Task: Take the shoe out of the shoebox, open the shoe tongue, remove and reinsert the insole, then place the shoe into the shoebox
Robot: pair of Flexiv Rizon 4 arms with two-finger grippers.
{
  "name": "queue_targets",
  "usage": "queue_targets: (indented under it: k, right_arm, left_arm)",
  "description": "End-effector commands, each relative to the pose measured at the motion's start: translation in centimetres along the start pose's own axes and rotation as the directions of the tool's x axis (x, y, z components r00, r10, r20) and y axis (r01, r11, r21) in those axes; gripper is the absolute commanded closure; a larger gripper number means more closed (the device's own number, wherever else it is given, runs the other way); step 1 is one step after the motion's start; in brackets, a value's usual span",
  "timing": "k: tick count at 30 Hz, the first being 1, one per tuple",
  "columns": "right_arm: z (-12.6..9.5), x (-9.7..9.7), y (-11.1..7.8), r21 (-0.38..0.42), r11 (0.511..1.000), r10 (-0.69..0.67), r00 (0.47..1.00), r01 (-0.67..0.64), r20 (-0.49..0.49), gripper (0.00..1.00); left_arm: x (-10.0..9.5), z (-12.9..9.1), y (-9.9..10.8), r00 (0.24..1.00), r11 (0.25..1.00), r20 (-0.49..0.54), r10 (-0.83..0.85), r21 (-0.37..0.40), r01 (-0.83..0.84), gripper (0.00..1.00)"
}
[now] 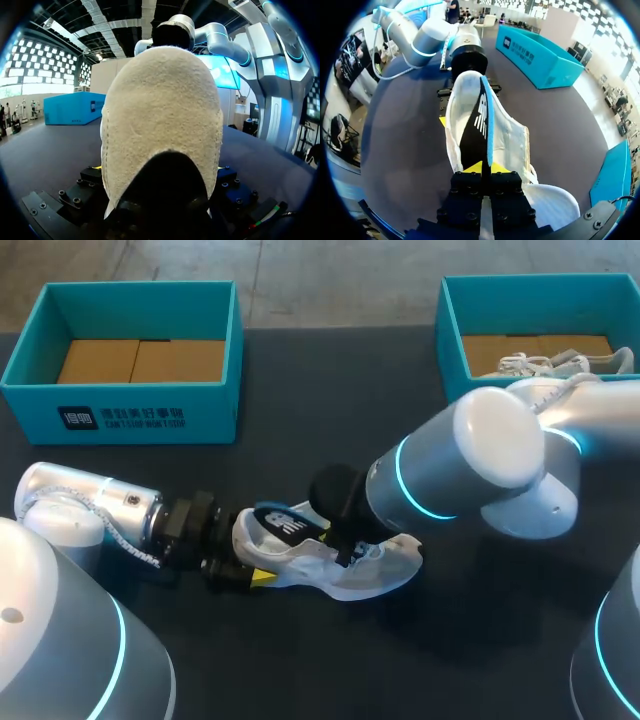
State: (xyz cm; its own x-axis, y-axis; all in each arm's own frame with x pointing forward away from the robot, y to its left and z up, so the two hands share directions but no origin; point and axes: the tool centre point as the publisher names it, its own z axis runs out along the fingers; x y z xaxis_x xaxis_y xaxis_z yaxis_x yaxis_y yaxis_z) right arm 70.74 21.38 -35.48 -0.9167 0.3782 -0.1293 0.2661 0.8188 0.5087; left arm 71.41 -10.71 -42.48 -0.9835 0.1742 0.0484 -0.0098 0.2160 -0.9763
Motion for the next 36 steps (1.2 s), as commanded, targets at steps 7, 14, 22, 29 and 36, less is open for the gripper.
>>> queue_targets:
  k: [7,14,22,29,36]
  right_arm:
    - [-1.4,0.0,0.3,-0.025,0.998,-0.049,0.999,0.049,0.008,1.0]
    - [-1.5,-0.1,2.4,0.004,0.985,-0.171,0.984,0.171,-0.052,1.0]
    - [-0.7,-0.3,3.7,0.021,0.971,-0.233,0.966,0.237,-0.11,1.0]
    - [-0.5,-0.3,4.2,0.022,0.966,-0.252,0.959,0.257,-0.13,0.65]
    - [-1.2,0.0,4.3,0.026,0.966,-0.253,0.959,0.258,-0.127,0.54]
  left_arm:
    - [-0.1,0.0,0.4,1.0,1.0,0.001,0.0,0.0,0.0,1.0]
    - [-0.1,0.0,0.4,1.0,1.0,0.001,0.0,0.0,0.0,1.0]
    - [-0.1,0.0,0.4,1.0,1.0,0.001,0.0,0.0,0.0,1.0]
    - [-0.1,0.0,0.4,1.0,1.0,0.001,0.0,0.0,0.0,1.0]
    - [-0.1,0.0,0.4,1.0,1.0,0.001,0.0,0.0,0.0,1.0]
